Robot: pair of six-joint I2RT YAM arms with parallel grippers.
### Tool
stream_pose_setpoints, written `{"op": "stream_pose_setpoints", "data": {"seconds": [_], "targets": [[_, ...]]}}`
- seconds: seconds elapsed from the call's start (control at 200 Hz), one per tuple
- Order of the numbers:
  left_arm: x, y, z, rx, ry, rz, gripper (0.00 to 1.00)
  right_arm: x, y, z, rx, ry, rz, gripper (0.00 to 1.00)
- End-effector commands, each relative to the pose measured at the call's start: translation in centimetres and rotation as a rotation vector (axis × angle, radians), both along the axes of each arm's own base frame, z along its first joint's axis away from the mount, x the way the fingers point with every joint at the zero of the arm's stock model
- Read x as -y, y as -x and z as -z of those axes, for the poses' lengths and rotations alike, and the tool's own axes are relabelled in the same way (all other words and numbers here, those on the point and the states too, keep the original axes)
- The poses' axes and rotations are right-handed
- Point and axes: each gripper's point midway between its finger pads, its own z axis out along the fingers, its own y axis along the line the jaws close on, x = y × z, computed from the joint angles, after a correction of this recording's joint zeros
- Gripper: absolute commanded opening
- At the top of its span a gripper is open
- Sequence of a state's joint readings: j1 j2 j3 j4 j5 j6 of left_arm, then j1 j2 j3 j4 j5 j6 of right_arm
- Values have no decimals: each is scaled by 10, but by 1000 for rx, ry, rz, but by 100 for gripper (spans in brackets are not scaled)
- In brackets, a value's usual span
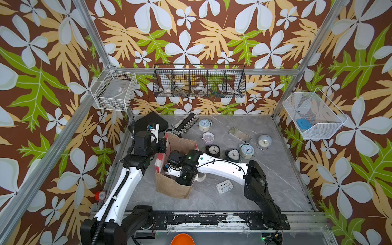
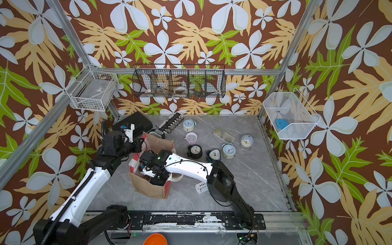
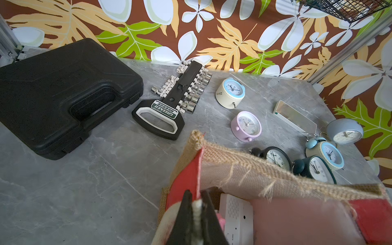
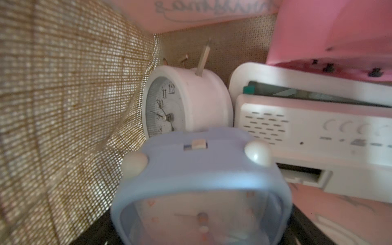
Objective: Put the alarm clock into the canvas bag
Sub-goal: Place the alarm at the canvas bag.
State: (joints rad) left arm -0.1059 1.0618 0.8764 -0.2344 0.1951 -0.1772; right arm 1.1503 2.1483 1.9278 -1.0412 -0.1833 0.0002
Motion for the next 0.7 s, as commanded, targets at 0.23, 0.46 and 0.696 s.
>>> {"op": "stream_pose_setpoints", "data": {"seconds": [0.23, 0.46, 0.696], "targets": [[-2, -2, -6, 22, -6, -5, 0, 6, 1, -10, 11, 7, 8, 99], [-1, -2, -5, 19, -6, -5, 0, 6, -3, -28, 44, -28, 18, 100], [-2, -2, -5, 18, -5, -4, 0, 8, -11, -54, 113, -74, 46, 100]]}}
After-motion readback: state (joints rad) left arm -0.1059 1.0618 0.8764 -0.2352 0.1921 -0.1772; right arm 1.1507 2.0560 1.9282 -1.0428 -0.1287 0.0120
